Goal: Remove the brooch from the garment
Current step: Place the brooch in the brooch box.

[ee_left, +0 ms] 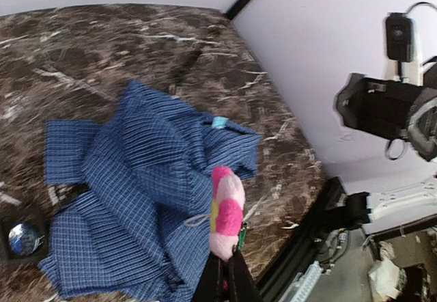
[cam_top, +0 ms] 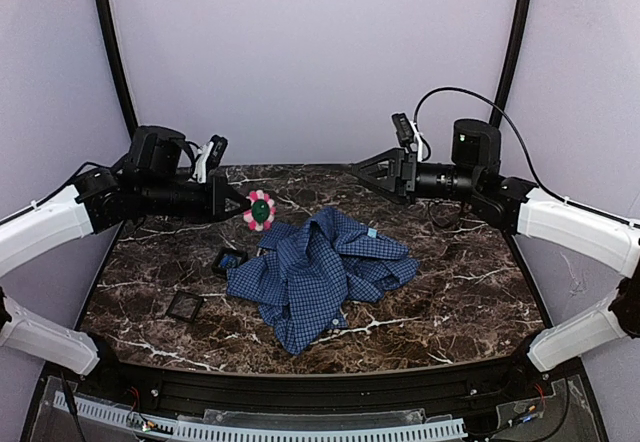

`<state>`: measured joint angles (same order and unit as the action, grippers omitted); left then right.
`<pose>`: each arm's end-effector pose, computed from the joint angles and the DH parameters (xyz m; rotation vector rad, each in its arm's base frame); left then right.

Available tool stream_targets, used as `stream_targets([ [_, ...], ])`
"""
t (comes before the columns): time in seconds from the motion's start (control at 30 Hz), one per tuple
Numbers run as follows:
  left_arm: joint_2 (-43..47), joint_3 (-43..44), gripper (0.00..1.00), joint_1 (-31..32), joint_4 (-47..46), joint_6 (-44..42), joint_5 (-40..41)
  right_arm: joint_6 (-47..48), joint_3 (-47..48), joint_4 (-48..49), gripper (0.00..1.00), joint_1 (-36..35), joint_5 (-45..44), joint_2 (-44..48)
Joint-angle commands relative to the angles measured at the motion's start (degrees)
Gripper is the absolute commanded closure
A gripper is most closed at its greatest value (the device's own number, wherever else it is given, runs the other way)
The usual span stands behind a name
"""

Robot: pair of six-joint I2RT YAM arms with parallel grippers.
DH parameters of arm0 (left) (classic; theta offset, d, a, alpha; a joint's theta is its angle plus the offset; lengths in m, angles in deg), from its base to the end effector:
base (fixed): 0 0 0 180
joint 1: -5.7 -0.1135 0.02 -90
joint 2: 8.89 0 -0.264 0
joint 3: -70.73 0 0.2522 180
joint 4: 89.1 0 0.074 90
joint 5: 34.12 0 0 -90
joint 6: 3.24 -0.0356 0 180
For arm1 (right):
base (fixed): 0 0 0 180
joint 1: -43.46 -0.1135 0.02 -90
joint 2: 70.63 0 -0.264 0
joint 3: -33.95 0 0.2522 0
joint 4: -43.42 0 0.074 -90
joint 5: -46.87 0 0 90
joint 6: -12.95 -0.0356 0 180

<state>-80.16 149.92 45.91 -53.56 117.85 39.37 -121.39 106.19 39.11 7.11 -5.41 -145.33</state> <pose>0.2079 -0.1890 0.3481 0.3672 2.1760 -1.0348 0.2317 0.1976 0.3453 -0.4328 1.8919 1.5516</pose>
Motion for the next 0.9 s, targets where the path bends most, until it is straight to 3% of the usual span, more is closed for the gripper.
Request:
stream_targets([
  [0.0,4.83,-4.99,0.99,-0.13,20.31,0.88,24.84,5.74,2.55,-8.85,0.26,0.15,-8.83,1.27],
  [0.13,7.25,-10.04,0.99,-0.17,29.94,7.35,33.80,7.06,3.18,-13.74,0.26,0.15,-15.06,1.83],
  [0.33,6.49,-14.06,0.99,-0.22,38.04,13.32,36.42,7.31,2.22,-14.76,0.26,0.15,-18.69,3.08],
  [0.87,1.41,-17.33,0.99,-0.23,39.00,12.93,38.79,5.92,-0.98,-15.06,0.26,0.15,-21.07,6.77],
])
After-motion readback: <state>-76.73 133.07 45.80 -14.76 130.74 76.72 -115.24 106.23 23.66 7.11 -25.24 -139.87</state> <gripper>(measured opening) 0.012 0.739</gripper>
